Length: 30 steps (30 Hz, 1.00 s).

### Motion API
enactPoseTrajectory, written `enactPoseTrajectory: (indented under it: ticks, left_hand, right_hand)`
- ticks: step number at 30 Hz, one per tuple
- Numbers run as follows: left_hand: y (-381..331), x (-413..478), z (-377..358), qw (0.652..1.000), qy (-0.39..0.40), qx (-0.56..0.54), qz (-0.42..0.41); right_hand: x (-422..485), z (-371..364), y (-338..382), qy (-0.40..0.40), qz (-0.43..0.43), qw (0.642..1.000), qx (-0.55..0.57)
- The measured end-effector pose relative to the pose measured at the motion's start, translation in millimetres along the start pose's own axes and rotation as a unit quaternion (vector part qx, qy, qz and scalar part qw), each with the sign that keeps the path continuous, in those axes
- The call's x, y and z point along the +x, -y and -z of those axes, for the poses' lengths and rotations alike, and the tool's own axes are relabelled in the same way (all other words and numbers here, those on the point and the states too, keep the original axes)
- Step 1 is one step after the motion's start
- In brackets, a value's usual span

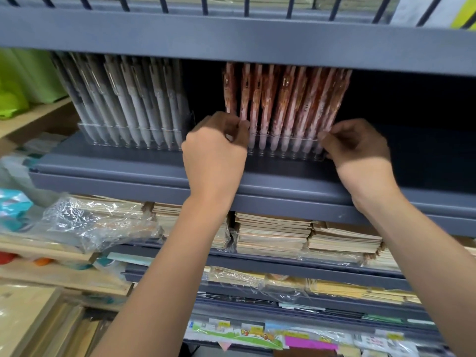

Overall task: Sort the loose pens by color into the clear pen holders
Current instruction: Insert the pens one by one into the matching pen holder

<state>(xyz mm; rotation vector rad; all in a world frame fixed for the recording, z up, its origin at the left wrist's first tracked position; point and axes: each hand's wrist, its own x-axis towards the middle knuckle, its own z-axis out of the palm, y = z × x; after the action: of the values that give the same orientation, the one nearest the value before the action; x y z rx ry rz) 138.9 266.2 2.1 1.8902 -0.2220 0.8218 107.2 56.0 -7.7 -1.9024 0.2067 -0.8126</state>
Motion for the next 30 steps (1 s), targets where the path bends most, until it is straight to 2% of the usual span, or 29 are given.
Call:
enactPoseTrajectory:
  ticks: [18,30]
  left_hand:
    - [-19.5,-8.6,-16.7,1.000,0.012,0.013,0.001]
    - [-23.8,-6.6,-21.5,0.990,0.088,0.112,0.002]
  right_hand:
    - [0.4,0.4,-1.1,0.002,0.004,1.000,-0.014]
    - [-0.7,0.8,0.0,0.006,0.015,1.000,-0.013]
